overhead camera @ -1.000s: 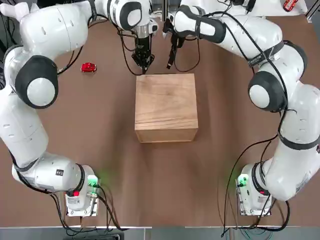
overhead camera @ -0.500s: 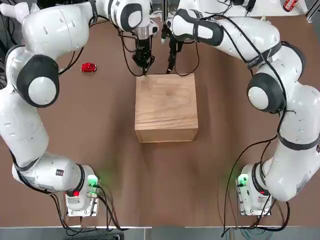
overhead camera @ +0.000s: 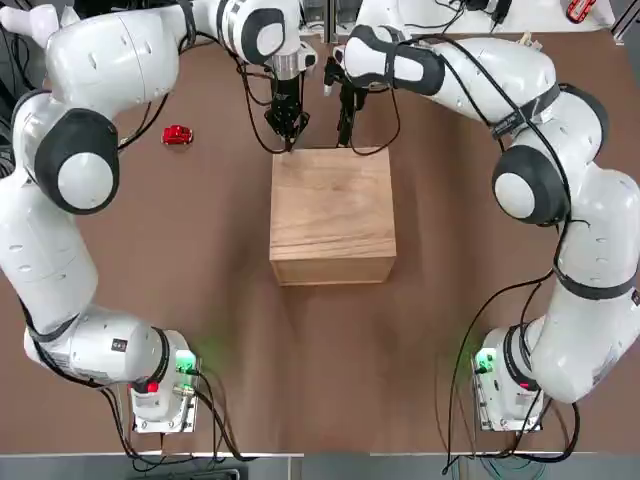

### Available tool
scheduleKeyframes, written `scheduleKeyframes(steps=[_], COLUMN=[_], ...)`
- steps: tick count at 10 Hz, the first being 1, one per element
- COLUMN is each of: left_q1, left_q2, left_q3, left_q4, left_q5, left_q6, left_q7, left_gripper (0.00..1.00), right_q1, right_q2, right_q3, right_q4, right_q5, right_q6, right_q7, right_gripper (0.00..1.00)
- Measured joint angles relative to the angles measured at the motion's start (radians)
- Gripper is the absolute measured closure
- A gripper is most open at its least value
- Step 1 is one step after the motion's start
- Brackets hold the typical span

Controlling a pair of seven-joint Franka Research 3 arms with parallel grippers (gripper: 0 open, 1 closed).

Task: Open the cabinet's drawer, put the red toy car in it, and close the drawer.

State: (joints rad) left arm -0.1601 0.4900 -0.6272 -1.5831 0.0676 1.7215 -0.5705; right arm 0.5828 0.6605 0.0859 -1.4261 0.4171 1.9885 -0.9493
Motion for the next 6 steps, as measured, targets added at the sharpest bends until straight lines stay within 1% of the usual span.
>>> scheduleKeyframes(steps=[6], left_q1=[0.000], left_q2=[0.003], left_q3=[0.000], left_q4=[0.000], left_q5=[0.000], left_q6=[0.000], left_q7=[0.000], left_gripper=[0.99], right_q1=[0.009], right_q2=[0.007], right_q3=[0.000], right_q4=[-0.025], right_q5=[-0.006], right_q6=[0.089], right_q7=[-0.005], right_gripper=[0.00])
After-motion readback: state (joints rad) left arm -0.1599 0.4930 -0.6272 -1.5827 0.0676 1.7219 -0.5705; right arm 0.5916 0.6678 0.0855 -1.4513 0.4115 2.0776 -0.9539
